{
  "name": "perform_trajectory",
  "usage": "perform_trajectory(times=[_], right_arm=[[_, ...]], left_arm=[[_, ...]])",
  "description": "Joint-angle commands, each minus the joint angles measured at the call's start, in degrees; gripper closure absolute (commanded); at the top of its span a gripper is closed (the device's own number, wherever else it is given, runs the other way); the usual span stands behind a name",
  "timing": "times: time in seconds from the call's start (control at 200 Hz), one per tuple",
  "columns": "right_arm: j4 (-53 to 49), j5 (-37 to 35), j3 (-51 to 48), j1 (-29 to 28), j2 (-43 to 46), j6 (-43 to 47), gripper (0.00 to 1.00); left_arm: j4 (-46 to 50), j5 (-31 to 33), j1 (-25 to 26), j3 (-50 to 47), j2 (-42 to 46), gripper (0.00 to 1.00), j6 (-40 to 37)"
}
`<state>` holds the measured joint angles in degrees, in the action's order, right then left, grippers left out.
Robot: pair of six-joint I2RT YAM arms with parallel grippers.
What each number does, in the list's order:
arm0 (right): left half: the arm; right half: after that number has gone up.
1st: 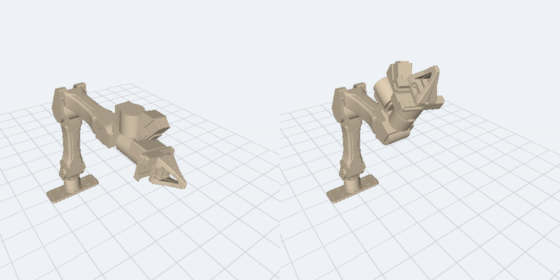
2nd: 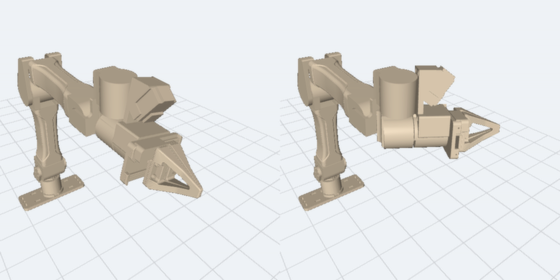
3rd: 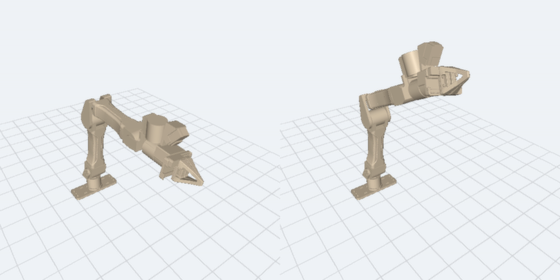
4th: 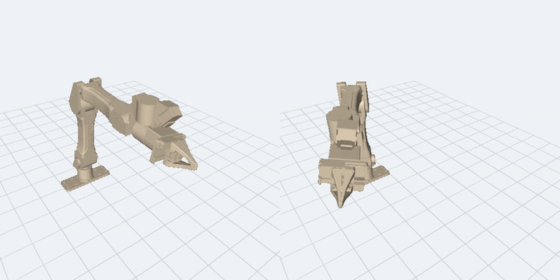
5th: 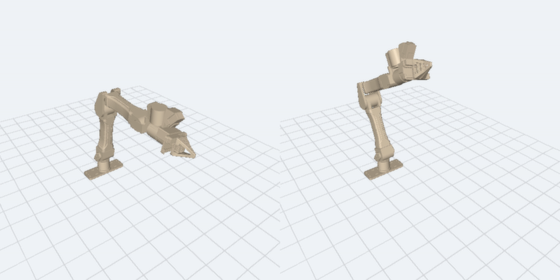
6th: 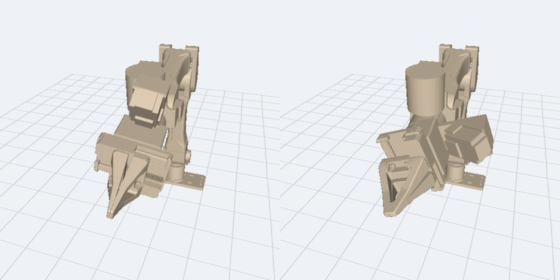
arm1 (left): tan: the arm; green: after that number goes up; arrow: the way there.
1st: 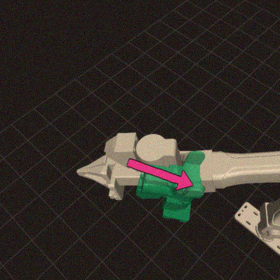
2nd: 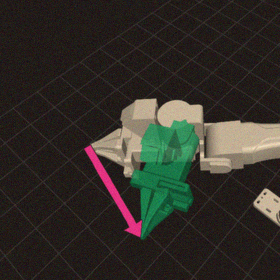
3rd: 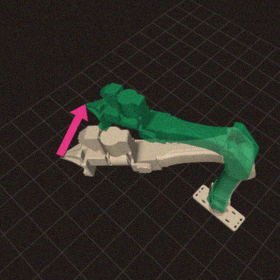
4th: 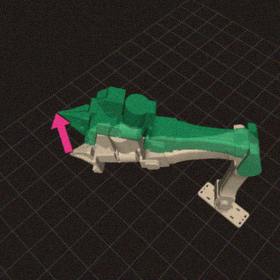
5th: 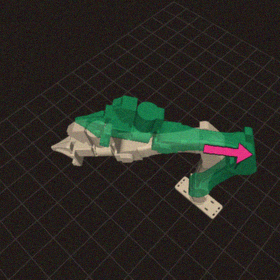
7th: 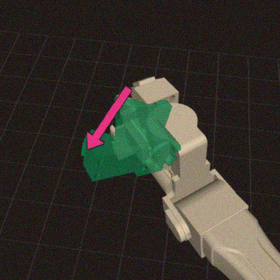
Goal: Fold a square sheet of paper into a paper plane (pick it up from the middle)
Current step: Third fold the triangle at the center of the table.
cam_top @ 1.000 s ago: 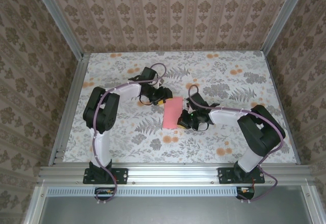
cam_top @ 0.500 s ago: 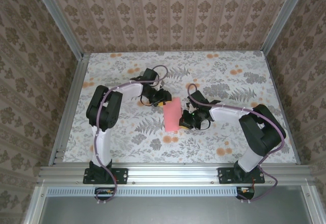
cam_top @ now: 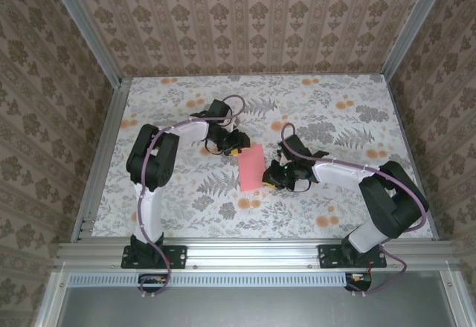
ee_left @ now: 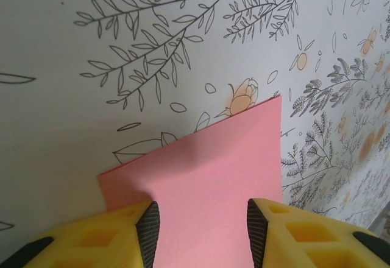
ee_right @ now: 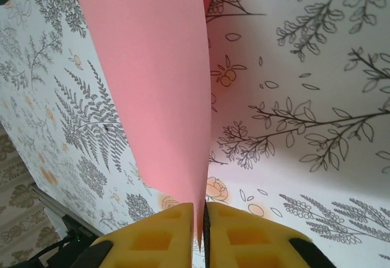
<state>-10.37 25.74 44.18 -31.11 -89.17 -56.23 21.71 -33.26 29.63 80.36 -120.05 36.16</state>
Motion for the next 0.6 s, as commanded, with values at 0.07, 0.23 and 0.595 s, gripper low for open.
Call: perform_trajectory(times=[0.07, 0.23, 0.595], right_arm=[[2.27, -0.44, -1.12, 0.26, 0.93, -2.13, 0.94], [4.9, 0.7, 0.55, 0.11, -1.07, -2.3, 0.97], [9.55, 2.46, 7.8, -1.01, -9.5, -2.13, 0.97]], left_arm=[[2.89, 1.4, 0.44, 0.59, -2.38, 0.54, -1.09], [2.81, 1.29, 0.6, 0.41, -2.72, 0.54, -0.92], [3.4, 0.82, 0.77, 0.76, -2.56, 0.54, -1.14]])
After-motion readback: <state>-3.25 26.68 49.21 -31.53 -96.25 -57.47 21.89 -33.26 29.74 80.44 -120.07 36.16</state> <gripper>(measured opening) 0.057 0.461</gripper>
